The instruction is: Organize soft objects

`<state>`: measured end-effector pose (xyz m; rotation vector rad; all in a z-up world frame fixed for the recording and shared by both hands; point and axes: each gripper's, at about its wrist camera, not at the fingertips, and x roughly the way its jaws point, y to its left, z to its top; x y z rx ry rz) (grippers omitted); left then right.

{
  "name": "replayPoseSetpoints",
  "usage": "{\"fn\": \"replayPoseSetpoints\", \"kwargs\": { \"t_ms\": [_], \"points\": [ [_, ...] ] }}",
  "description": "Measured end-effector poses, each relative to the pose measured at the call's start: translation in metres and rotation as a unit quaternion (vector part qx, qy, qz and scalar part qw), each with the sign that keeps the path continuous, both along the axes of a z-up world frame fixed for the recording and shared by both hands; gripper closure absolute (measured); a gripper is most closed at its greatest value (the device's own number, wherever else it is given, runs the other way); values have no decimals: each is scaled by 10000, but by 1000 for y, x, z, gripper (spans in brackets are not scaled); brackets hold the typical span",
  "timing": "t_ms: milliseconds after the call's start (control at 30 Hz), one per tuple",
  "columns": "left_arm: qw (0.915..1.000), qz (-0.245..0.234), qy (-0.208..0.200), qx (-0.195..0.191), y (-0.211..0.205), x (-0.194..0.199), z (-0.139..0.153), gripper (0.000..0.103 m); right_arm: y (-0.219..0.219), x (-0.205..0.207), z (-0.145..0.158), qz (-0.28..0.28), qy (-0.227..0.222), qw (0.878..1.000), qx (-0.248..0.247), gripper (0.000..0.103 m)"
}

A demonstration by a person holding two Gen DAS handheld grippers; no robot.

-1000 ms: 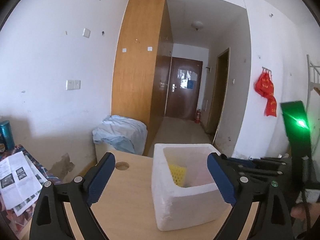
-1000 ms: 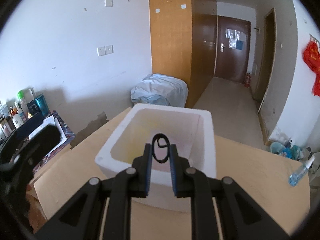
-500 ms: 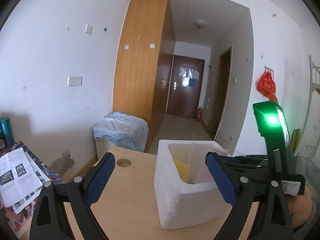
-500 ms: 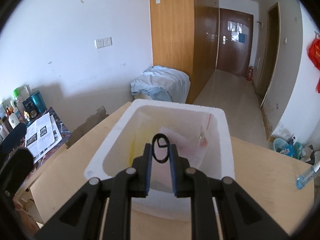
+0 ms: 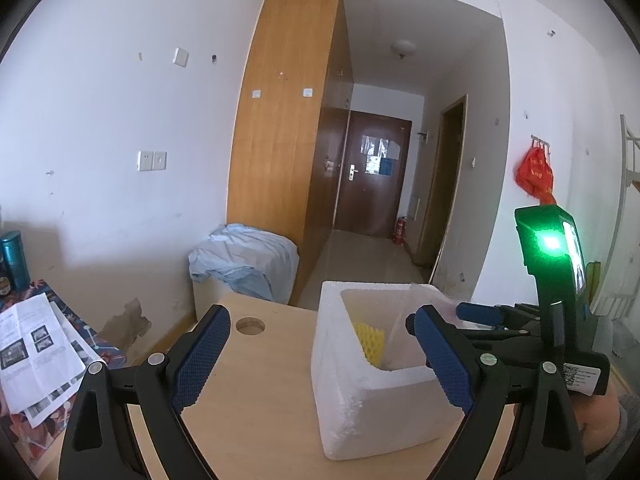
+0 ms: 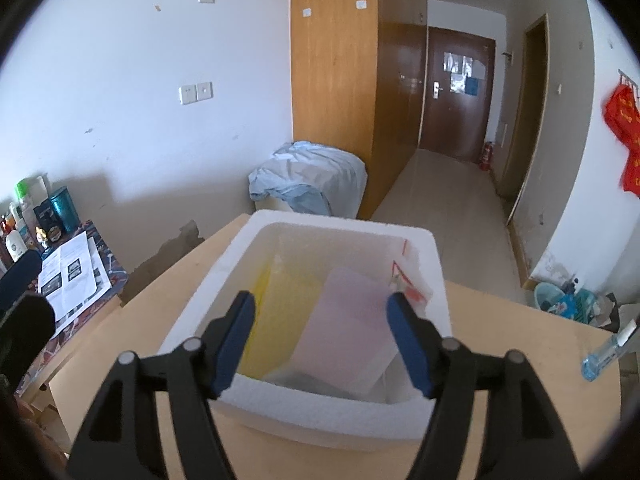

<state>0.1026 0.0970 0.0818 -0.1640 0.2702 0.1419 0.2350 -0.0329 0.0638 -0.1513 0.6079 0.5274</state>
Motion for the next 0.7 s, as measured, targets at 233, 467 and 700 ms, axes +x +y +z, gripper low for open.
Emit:
{"fn": "replayPoseSetpoints", "kwargs": {
  "t_ms": [233,467,700],
  "points": [
    [10000,14,-30,-51,2,-4,1,9,-6,-4,2,-71,-46,10000,47,31],
    [10000,-18,-38,31,-4,-7,4,9,-11,-10,4,-106,-76,9999,58,31],
    [9999,-133,-85,29,-11,-16,8,9,-30,-26,8,-222,-143,9996,140,31]
  ]
}}
